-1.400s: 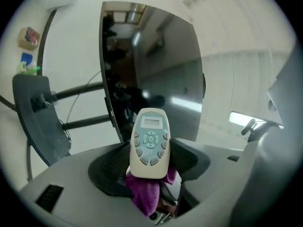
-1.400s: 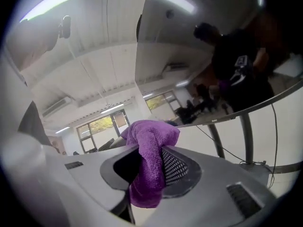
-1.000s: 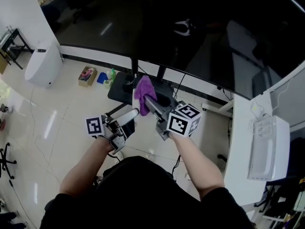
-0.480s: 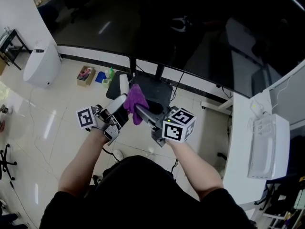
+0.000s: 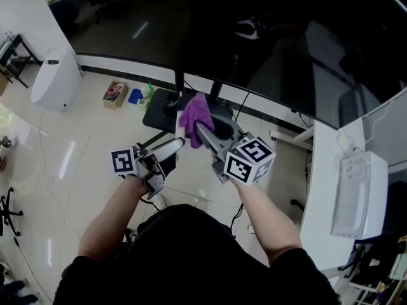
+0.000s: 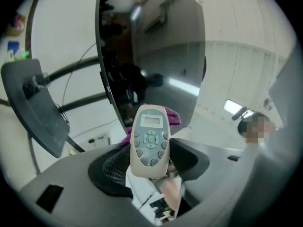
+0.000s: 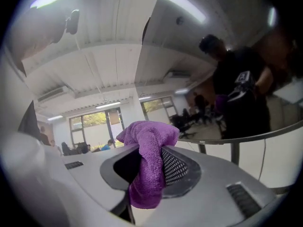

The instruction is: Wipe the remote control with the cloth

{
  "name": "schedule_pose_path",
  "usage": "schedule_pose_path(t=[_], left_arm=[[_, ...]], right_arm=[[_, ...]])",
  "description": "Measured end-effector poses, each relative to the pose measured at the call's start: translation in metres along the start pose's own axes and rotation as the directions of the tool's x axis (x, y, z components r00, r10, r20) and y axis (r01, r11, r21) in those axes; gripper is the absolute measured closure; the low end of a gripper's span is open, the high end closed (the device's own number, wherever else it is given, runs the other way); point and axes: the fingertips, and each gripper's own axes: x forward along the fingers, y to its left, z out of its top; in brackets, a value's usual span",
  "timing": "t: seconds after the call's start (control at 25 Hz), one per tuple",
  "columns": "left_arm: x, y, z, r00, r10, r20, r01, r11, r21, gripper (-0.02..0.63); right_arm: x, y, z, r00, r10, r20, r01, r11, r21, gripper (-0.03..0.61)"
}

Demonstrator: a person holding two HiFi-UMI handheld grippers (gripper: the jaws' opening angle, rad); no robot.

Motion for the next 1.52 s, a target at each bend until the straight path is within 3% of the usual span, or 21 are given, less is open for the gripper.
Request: schedule_pose_path(t=[0.04, 0.08, 0.12, 0.2, 0.28, 0.44, 0.6, 0.68, 0.96, 1.16, 1.36, 1.4, 1.52], left_arm=[[-0.001, 0.009, 0.002, 0.997, 0.08, -0.003, -0.079, 0.994, 0.069, 0.362], [-0.005, 0.022, 0.006, 0.982, 0.186, -0.006, -0.183, 0.97, 0.162, 0.362], [-0.01, 0.038, 0.009, 0.951, 0.309, -0.002, -0.297, 0.917, 0.265, 0.362], [-0.02, 0.073, 0.014, 0.852, 0.522, 0.024, -0.48, 0.764, 0.431, 0.362], [-0.024, 0.11, 0.014, 0.755, 0.654, 0.049, -0.583, 0.636, 0.506, 0.362], [-0.019, 0.195, 0.009, 0.605, 0.794, 0.062, -0.688, 0.481, 0.543, 0.36], [-0.014, 0.298, 0.01, 0.458, 0.886, 0.07, -0.749, 0.342, 0.568, 0.361], [-0.008, 0.353, 0.012, 0.399, 0.915, 0.06, -0.753, 0.289, 0.592, 0.36], [0.002, 0.469, 0.016, 0.248, 0.968, 0.026, -0.781, 0.184, 0.596, 0.36], [0.008, 0.505, 0.001, 0.247, 0.969, 0.007, -0.798, 0.199, 0.568, 0.359], [0.009, 0.502, 0.001, 0.228, 0.973, 0.037, -0.789, 0.162, 0.593, 0.346], [0.009, 0.501, 0.001, 0.23, 0.973, 0.036, -0.786, 0.164, 0.596, 0.308], [0.009, 0.49, 0.001, 0.25, 0.968, 0.034, -0.781, 0.181, 0.598, 0.304]], right_arm=[[-0.007, -0.006, -0.003, 0.999, -0.047, -0.006, 0.047, 0.998, -0.045, 0.454], [-0.013, -0.012, -0.007, 0.995, -0.101, -0.016, 0.099, 0.99, -0.096, 0.454], [-0.019, -0.018, -0.013, 0.987, -0.158, -0.031, 0.151, 0.977, -0.148, 0.454], [-0.029, -0.031, -0.029, 0.961, -0.266, -0.071, 0.243, 0.941, -0.235, 0.454], [-0.039, -0.044, -0.052, 0.929, -0.348, -0.126, 0.302, 0.91, -0.284, 0.454], [-0.055, -0.059, -0.105, 0.869, -0.426, -0.252, 0.349, 0.888, -0.298, 0.454], [-0.071, -0.075, -0.162, 0.824, -0.447, -0.347, 0.377, 0.891, -0.251, 0.454], [-0.077, -0.084, -0.184, 0.808, -0.451, -0.378, 0.385, 0.891, -0.24, 0.454], [-0.098, -0.127, -0.229, 0.762, -0.466, -0.449, 0.415, 0.884, -0.214, 0.454], [-0.103, -0.148, -0.244, 0.752, -0.465, -0.468, 0.418, 0.884, -0.207, 0.454], [-0.094, -0.155, -0.25, 0.752, -0.458, -0.473, 0.417, 0.888, -0.196, 0.453], [-0.091, -0.159, -0.25, 0.753, -0.46, -0.471, 0.418, 0.887, -0.198, 0.453], [-0.077, -0.178, -0.251, 0.75, -0.471, -0.464, 0.422, 0.881, -0.213, 0.453]])
